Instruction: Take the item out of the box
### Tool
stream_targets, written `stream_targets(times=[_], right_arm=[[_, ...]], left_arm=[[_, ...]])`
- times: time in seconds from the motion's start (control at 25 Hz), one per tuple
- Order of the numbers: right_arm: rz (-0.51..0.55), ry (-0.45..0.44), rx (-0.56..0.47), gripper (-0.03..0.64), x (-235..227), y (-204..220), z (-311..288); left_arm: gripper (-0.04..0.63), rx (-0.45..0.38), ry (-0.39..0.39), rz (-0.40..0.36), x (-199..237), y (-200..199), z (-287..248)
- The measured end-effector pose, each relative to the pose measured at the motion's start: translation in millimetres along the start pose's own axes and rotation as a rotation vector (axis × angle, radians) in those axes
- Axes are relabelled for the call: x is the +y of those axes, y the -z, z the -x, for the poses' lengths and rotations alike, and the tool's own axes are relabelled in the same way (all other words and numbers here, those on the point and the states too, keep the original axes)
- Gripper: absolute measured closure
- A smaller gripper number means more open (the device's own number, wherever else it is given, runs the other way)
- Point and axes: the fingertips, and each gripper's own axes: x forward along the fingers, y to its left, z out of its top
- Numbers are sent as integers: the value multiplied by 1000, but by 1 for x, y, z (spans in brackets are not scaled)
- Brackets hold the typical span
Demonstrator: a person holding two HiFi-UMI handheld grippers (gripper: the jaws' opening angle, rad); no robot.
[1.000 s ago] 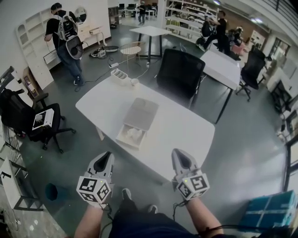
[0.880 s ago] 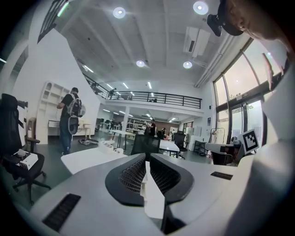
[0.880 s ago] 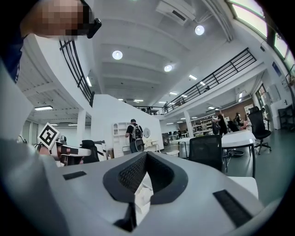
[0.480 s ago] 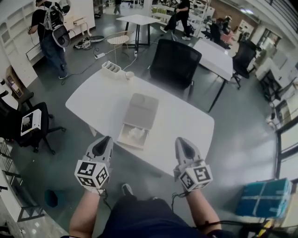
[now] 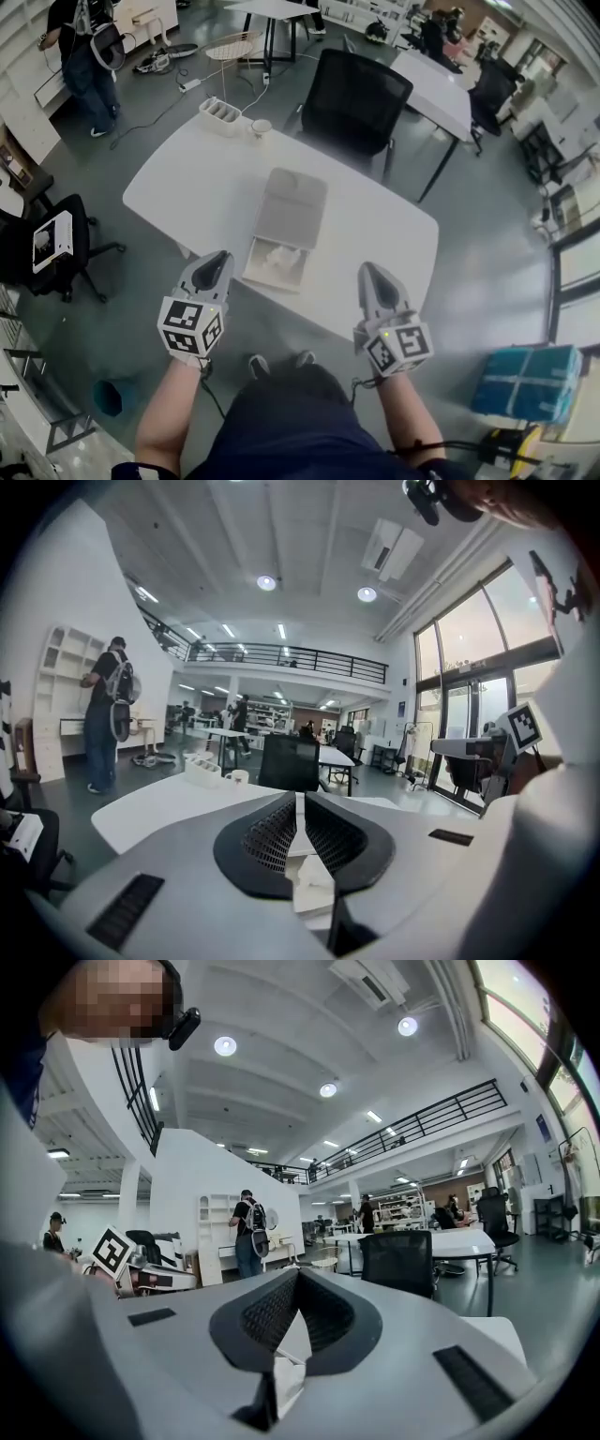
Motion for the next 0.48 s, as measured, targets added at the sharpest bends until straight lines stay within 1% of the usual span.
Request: stream_targets(times=[0.12,0.2,0.28,0.36,0.48], right_arm=[[-8,-9,5,609,-8,3,-12],[-20,-16,13,609,-17,6,-20],[-35,-24,22,609,-28,8,-29],[-52,-34,20,609,-39,9,-39],[-70,-55,18,609,-50,9,-54]], left_arm=[[541,44,5,-34,1,12,-24],[541,92,18,-63,-3,25,-41],[535,157,54,-99,-12,42,-59],[524,234,111,-135,-22,63,-76],[492,343,167,-164,-28,94,-100]])
